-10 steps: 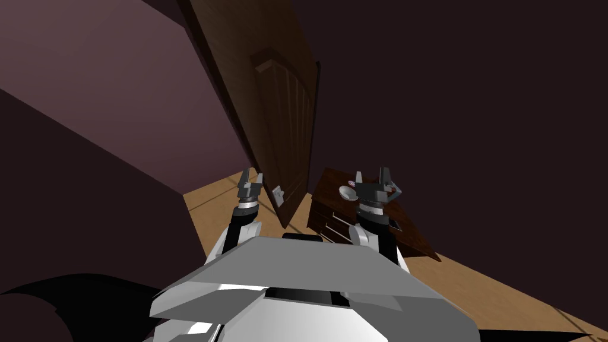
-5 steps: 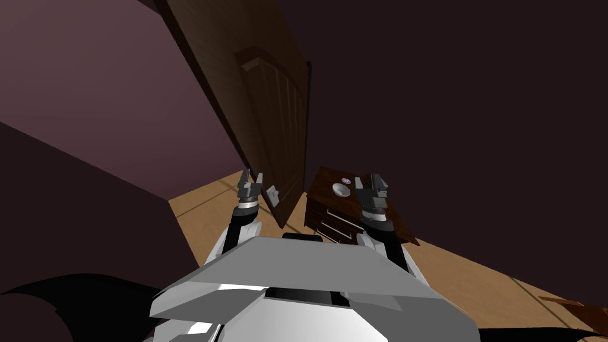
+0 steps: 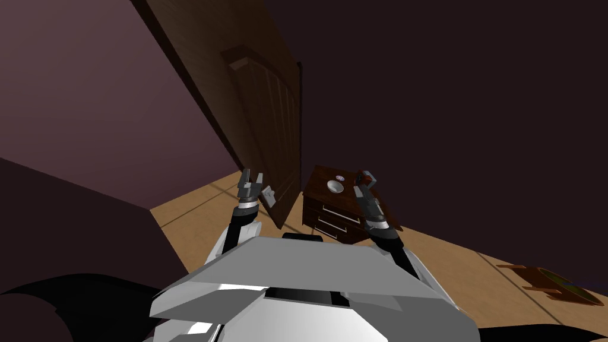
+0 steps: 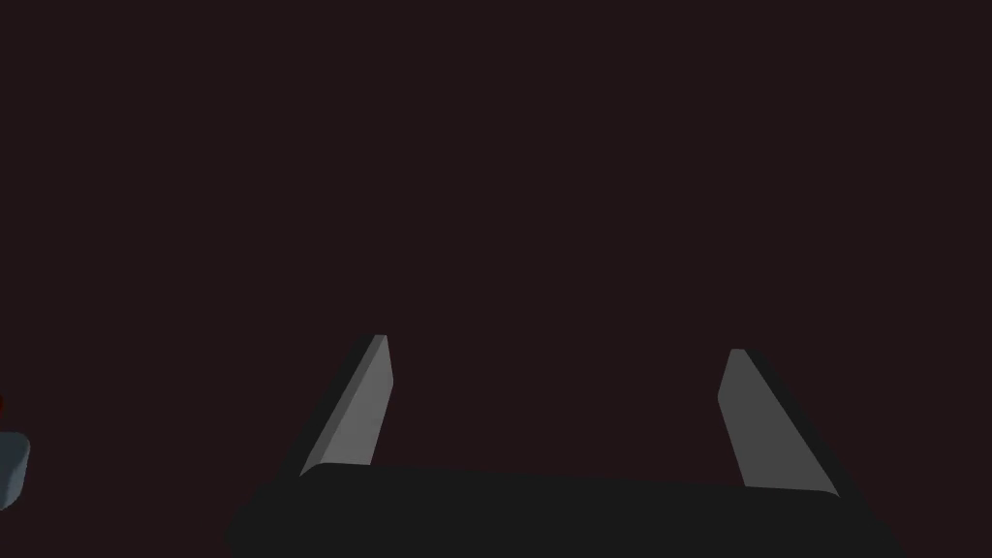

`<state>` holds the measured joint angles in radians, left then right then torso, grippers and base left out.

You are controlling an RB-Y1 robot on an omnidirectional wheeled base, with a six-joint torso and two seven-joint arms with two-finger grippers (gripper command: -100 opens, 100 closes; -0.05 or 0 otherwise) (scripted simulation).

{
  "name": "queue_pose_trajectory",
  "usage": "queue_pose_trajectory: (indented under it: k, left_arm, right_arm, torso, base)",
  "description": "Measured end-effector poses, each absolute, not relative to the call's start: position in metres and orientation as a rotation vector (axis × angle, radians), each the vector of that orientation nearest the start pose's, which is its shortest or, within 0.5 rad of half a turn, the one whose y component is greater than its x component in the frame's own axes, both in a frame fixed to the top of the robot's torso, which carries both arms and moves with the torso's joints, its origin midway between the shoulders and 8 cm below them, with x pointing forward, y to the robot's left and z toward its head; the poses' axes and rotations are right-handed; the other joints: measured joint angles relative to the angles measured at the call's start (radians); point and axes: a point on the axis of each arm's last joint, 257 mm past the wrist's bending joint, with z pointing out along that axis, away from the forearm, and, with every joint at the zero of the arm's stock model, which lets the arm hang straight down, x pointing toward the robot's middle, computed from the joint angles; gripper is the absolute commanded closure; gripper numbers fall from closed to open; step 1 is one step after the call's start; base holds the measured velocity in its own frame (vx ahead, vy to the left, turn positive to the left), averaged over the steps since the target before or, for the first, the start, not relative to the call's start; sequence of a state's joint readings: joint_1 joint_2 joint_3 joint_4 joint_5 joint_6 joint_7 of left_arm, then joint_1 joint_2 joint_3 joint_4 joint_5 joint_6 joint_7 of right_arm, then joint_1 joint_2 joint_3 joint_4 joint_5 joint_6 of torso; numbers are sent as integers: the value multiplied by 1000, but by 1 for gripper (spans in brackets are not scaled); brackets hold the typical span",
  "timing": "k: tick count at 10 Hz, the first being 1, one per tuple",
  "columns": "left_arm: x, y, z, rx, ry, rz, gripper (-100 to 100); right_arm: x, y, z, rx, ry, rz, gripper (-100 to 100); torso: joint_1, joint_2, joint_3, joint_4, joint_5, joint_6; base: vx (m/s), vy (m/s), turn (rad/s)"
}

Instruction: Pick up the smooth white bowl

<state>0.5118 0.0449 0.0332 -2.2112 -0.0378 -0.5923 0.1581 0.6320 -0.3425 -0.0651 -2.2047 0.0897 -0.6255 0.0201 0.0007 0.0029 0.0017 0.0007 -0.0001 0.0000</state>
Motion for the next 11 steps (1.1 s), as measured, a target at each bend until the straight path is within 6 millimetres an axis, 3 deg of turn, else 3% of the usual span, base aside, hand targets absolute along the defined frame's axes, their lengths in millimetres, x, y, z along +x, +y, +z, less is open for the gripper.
queue_pose_trajectory:
  k: [11]
  left_arm:
    - [340,282,8,-647,625,-1396,0]
  right_arm:
    - [312,-320,-150,79,1470,772,-100]
  torso:
    - [3,-3,-1,0,1,-1]
  base:
    - [-11,47,-36]
